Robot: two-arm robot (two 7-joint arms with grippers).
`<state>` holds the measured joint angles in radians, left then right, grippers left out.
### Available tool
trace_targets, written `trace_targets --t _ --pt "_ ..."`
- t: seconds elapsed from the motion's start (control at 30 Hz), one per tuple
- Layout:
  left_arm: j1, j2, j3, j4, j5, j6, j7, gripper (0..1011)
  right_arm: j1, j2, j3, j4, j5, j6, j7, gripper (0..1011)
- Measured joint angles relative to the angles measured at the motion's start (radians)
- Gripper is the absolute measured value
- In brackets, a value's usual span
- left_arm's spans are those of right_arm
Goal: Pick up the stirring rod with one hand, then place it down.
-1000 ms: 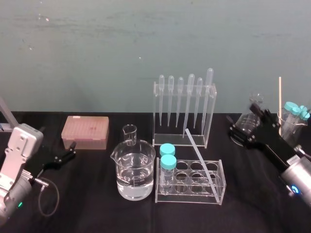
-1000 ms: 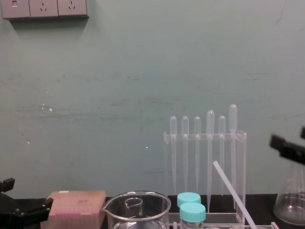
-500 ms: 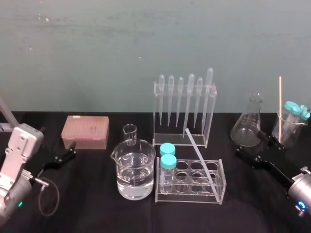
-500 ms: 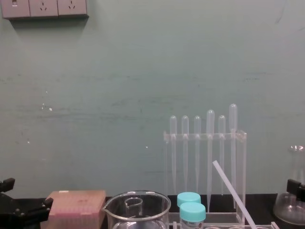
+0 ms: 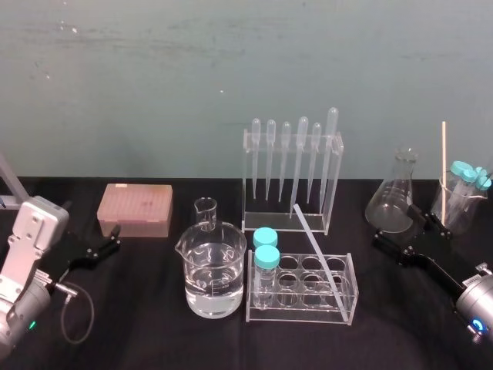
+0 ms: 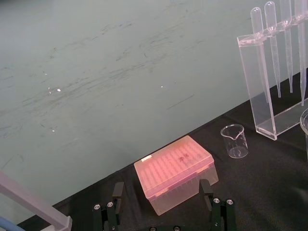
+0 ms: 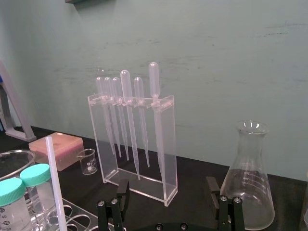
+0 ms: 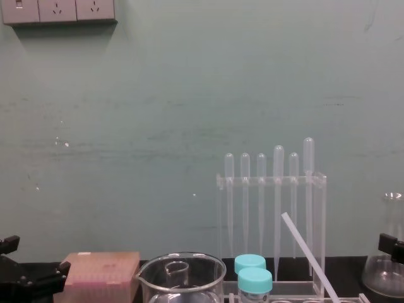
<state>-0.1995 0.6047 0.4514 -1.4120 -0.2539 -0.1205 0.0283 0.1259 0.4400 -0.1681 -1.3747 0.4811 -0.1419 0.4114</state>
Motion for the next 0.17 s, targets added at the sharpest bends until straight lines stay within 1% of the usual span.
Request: trace_targets --t 0.17 --pt "0.0 0.0 0.0 0.0 0.0 0.0 0.0 1000 0.001 0.0 0.0 0.0 0.001 -0.002 0.001 1003"
